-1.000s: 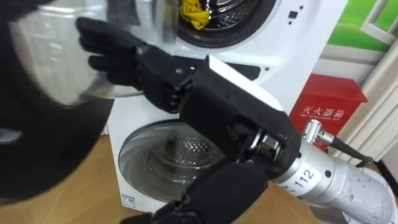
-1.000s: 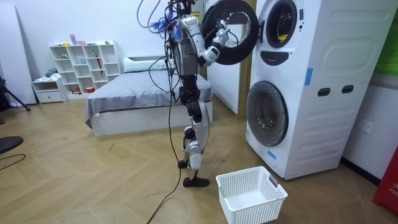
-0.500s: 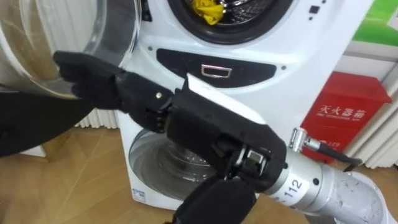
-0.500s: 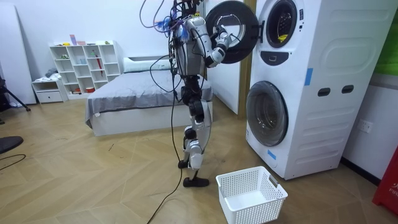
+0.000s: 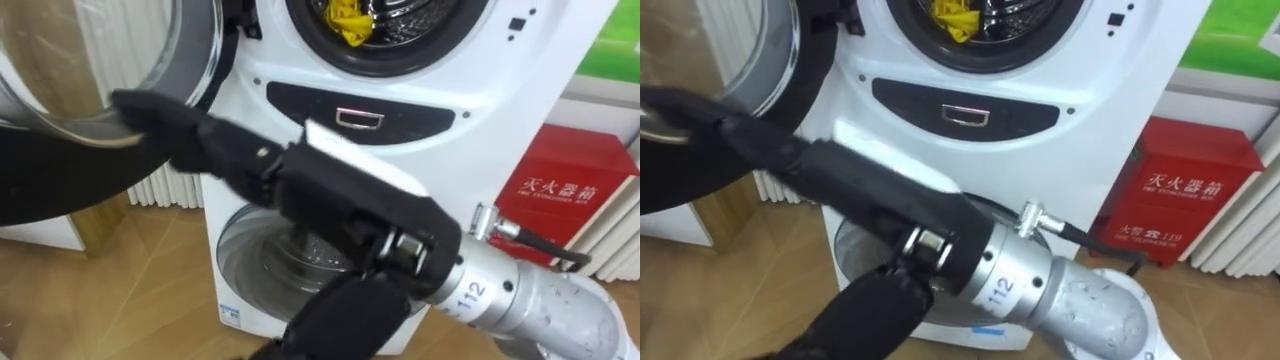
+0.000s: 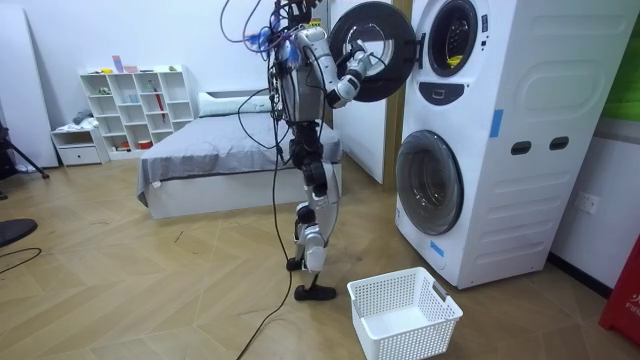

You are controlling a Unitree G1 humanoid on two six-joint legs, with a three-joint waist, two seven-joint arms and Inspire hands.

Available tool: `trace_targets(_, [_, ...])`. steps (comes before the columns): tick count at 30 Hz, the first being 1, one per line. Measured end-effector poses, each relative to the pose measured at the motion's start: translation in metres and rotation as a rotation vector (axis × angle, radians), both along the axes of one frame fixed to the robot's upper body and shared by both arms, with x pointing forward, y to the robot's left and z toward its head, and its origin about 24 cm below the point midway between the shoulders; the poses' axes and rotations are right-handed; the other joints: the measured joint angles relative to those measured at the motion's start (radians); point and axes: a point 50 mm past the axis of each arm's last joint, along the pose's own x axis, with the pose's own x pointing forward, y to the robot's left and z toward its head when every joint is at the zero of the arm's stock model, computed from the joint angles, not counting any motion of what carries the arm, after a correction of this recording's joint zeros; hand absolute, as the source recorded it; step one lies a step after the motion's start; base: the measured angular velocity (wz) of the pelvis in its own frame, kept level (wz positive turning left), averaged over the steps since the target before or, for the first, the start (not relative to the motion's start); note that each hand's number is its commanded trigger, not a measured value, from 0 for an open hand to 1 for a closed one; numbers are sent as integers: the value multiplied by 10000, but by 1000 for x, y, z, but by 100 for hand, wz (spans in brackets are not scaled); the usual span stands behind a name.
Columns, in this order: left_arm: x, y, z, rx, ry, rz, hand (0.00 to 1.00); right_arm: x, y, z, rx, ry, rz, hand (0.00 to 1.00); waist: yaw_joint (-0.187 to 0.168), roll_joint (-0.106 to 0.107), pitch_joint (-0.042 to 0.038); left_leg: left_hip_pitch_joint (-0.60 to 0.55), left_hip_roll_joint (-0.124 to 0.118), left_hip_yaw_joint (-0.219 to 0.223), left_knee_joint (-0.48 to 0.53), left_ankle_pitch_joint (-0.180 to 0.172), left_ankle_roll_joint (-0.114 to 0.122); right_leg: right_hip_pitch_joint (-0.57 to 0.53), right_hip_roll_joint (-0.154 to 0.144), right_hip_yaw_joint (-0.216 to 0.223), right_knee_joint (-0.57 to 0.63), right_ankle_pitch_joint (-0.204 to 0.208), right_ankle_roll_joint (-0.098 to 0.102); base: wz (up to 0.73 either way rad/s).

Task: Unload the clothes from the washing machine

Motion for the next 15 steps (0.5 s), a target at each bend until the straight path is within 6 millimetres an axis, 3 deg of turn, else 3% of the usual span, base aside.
trace_targets(7, [-3, -4, -2, -167, -74, 467, 0, 17, -32, 13, 992, -524, -3057, 0, -258, 102, 45, 16, -9, 20, 16, -6, 8, 133, 13, -5, -153, 2, 23, 4])
trace_targets(11, [0, -6, -2, -219, -113, 483, 0, 29, -39, 4, 1050, -150, -4214, 0, -436, 237, 112, 33, 2, 38, -2, -6, 8, 139, 28, 1, -147, 5, 18, 0])
trace_targets(15, [8, -6, -1, -241, -172, 441, 0, 36, -43, -2, 1117, 239, -4743, 0, -459, 342, 85, 37, 4, 82, -54, -5, 8, 102, 18, 19, -150, 4, 19, -2])
